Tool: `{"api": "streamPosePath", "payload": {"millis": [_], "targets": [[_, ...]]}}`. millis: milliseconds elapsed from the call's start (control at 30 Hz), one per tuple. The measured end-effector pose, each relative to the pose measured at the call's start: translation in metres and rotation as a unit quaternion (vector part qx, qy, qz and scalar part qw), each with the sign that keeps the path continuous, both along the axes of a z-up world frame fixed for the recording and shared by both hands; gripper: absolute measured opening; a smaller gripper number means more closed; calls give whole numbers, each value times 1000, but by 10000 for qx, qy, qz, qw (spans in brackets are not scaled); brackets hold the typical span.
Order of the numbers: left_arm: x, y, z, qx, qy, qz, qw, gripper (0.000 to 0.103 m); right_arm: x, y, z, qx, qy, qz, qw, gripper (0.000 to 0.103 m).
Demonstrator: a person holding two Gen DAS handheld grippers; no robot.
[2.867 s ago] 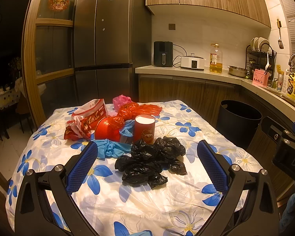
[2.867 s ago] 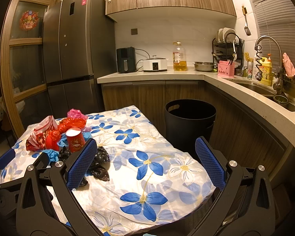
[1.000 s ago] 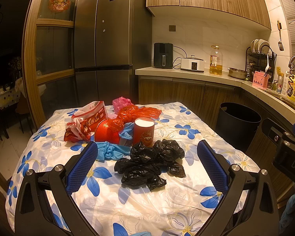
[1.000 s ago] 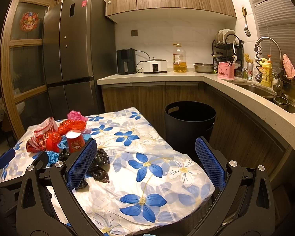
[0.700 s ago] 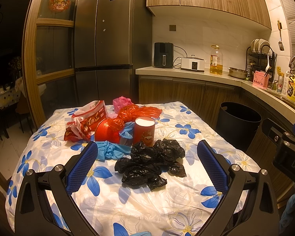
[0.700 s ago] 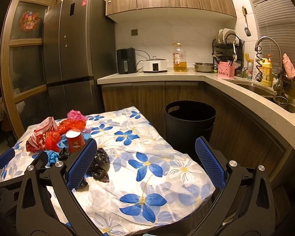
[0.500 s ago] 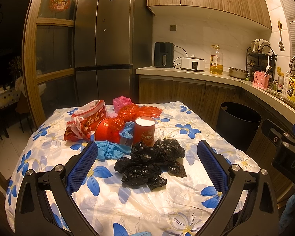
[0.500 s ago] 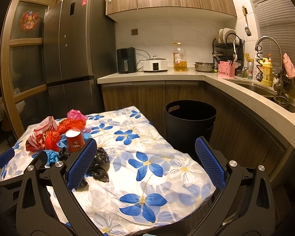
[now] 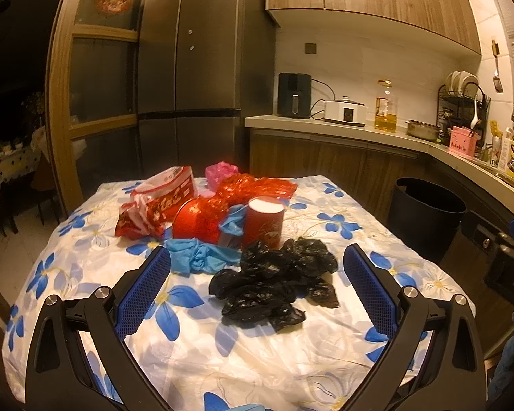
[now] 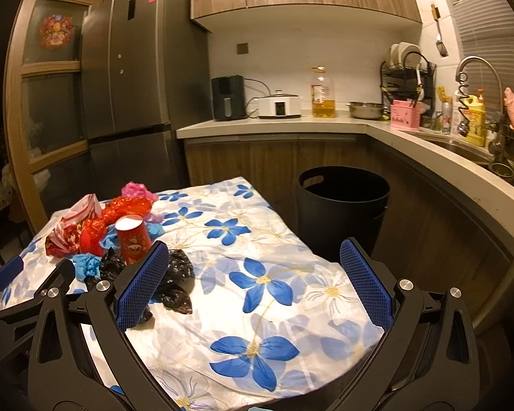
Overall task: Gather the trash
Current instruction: 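Grasp the black plastic bags with both grippers from the table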
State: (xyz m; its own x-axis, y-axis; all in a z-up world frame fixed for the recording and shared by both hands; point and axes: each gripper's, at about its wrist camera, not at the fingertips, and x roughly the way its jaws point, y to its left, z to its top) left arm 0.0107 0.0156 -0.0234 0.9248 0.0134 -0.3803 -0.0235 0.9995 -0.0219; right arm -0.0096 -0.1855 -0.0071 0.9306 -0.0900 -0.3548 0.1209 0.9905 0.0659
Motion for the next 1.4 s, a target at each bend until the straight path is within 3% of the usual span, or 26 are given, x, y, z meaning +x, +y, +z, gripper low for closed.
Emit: {"api": "streamPosePath", "payload": {"millis": [367, 767, 933, 967, 1033, 1233, 1400], "targets": [[19, 29, -36, -244, 13, 347, 9991, 97, 45, 20, -46, 94, 106, 850, 9963, 99], [56, 36, -71, -286, 186, 368, 9987, 97, 108, 49, -90, 374, 316, 1715, 9840, 84], [73, 38, -81, -435, 491, 288, 9974, 90, 127, 59, -102, 429, 504, 1893, 9797, 74], [76, 38, -83, -459, 567, 250, 9970, 88, 130, 60, -104, 463, 563, 1955, 9780, 70], [81, 37, -87, -464, 713, 172, 9962, 73, 134, 63, -108, 424, 634, 2024, 9763, 62], [83, 35, -92, -523, 847, -38, 9950, 47, 135, 70, -114, 290, 689, 2203, 9726, 38], [84, 29, -94, -421, 891, -220, 9949, 24, 135, 70, -115, 217, 731, 2244, 9715, 10]]}}
